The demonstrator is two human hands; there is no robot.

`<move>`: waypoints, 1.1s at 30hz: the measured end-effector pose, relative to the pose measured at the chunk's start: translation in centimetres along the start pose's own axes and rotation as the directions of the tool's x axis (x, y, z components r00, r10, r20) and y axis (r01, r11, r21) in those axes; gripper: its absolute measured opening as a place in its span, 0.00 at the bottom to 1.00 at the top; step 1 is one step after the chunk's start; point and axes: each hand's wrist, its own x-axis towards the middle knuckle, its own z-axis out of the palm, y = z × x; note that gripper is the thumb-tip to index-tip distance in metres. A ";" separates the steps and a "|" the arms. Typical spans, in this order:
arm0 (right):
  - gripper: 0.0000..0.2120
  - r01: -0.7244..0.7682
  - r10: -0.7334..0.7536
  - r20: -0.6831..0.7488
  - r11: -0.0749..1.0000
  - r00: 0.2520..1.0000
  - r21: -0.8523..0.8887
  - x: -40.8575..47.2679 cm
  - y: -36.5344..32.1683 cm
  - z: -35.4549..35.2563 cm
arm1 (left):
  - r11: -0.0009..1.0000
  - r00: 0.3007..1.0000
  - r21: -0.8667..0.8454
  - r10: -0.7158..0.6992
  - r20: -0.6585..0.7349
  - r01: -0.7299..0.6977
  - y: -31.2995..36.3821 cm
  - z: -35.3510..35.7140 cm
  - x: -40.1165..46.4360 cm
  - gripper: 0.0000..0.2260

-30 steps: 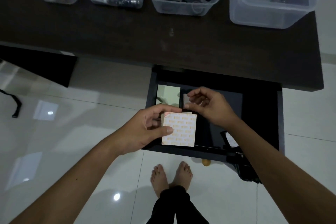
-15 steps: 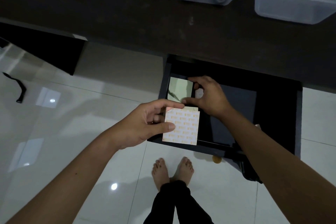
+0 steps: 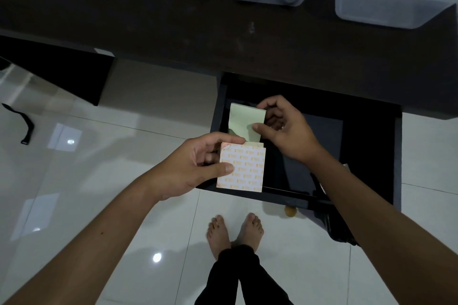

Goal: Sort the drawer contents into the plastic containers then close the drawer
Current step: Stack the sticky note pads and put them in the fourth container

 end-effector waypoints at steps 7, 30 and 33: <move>0.16 -0.015 0.028 -0.054 0.976 0.998 0.218 -3.5 -1.7 -4.1 | 0.999 1.000 0.047 -0.010 -0.010 0.011 0.4 0.9 0.6 0.22; 0.17 -0.018 0.057 -0.117 0.948 0.992 0.318 -10.2 0.2 -8.6 | 0.981 0.979 -0.096 0.180 0.096 -0.171 2.9 7.3 8.8 0.29; 0.15 -0.035 0.076 -0.121 0.950 0.990 0.311 -9.6 0.6 -8.2 | 0.982 0.984 -0.106 0.163 0.074 -0.155 2.8 7.2 8.9 0.25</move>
